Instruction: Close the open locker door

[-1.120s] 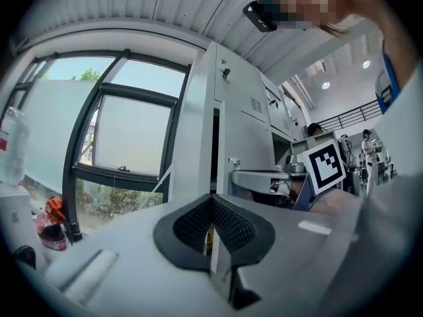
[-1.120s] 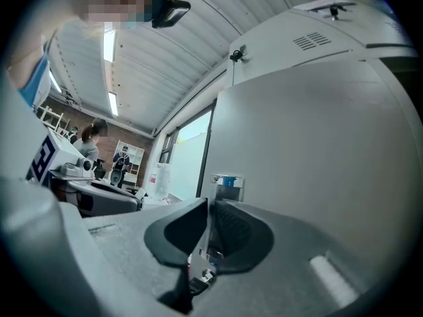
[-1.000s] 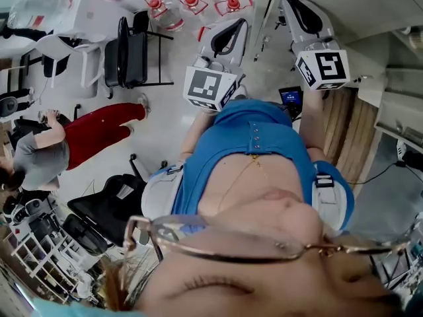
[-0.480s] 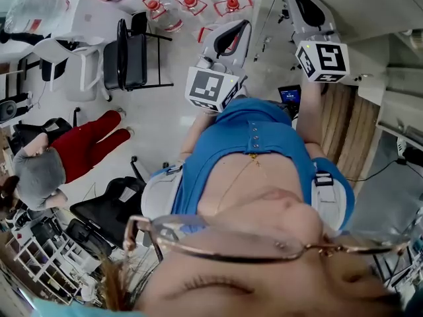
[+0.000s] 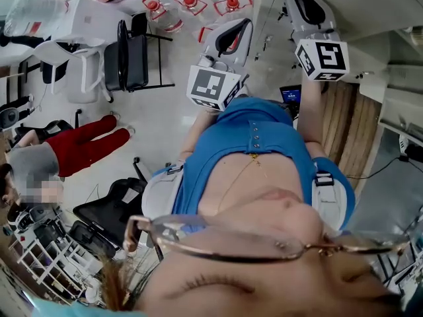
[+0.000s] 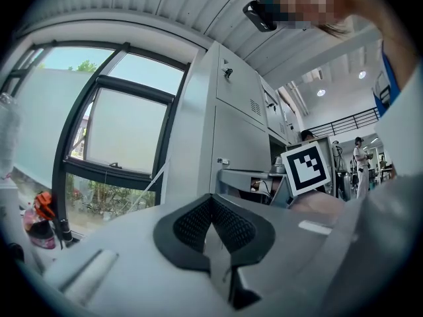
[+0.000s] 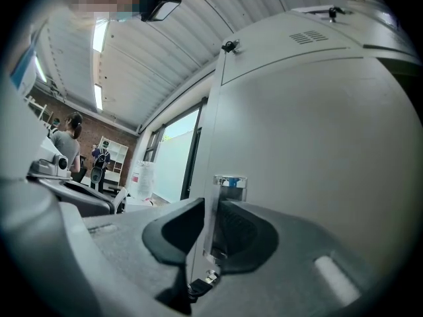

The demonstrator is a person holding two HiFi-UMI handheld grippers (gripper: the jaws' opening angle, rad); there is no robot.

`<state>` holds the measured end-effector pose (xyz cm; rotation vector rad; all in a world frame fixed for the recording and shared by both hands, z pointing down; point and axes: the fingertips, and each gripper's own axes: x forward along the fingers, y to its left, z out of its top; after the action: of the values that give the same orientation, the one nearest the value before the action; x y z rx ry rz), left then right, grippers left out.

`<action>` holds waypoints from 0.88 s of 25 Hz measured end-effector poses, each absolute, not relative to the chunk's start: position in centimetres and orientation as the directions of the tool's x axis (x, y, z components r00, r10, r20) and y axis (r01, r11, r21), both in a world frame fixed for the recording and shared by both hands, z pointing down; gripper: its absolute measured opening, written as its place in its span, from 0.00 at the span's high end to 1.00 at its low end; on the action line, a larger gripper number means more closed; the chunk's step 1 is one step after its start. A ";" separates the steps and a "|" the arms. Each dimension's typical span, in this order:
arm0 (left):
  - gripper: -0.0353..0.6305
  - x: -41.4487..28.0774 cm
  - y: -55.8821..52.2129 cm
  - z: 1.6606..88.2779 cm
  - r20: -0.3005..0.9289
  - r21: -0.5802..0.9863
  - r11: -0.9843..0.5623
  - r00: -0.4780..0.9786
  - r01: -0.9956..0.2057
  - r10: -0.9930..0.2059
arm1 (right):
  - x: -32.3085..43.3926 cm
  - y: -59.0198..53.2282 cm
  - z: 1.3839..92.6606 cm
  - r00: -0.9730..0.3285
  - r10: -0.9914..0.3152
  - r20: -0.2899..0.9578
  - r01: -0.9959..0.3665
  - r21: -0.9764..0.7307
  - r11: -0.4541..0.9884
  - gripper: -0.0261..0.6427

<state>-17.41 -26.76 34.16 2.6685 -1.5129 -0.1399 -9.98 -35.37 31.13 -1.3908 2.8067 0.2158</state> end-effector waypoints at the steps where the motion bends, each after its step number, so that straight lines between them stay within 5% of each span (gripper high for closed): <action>1: 0.94 -17.3 -26.8 34.1 -0.044 0.108 -0.513 0.512 -0.851 -0.858 | -9.9 -35.3 31.1 -0.606 -0.793 -0.063 -0.793 0.123 0.597 0.86; 22: 0.94 -11.7 -28.2 34.2 -0.039 0.092 -0.544 0.543 -0.834 -0.839 | -7.6 -30.9 33.5 -0.671 -0.742 -0.008 -0.739 0.097 0.667 0.96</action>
<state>-11.73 -28.15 34.23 2.7045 -1.4675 -0.1199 -7.55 -30.90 33.49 -1.2872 2.8972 0.1454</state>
